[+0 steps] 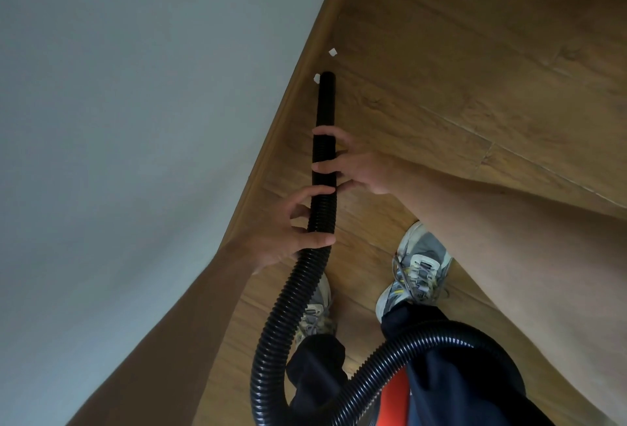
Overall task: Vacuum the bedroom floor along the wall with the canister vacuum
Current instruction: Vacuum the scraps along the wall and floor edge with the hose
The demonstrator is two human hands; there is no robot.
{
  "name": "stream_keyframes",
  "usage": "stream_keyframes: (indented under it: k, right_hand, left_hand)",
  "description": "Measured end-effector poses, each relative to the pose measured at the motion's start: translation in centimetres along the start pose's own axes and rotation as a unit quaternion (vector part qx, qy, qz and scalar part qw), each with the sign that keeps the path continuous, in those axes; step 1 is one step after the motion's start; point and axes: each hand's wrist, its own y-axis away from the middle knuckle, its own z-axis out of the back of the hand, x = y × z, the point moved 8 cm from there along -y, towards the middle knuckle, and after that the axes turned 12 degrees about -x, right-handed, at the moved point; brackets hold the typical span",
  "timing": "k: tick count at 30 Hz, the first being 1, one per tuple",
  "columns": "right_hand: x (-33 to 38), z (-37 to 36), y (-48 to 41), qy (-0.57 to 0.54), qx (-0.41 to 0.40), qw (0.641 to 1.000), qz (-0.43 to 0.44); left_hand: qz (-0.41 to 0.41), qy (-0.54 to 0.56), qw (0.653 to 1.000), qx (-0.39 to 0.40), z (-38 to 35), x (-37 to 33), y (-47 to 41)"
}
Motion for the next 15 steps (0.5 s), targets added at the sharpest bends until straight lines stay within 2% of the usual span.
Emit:
stream_keyframes:
  k: [7,15]
  right_hand:
    - [-0.6,-0.2,0.6,0.009,0.018,0.999,-0.026]
    - [0.9,-0.4,-0.4,0.020,0.027,0.999,-0.010]
  left_hand:
    - [0.021,0.018,0.999,0.041,-0.4,0.3,0.8]
    - [0.010,0.031,0.999,0.015,0.2,-0.2,0.0]
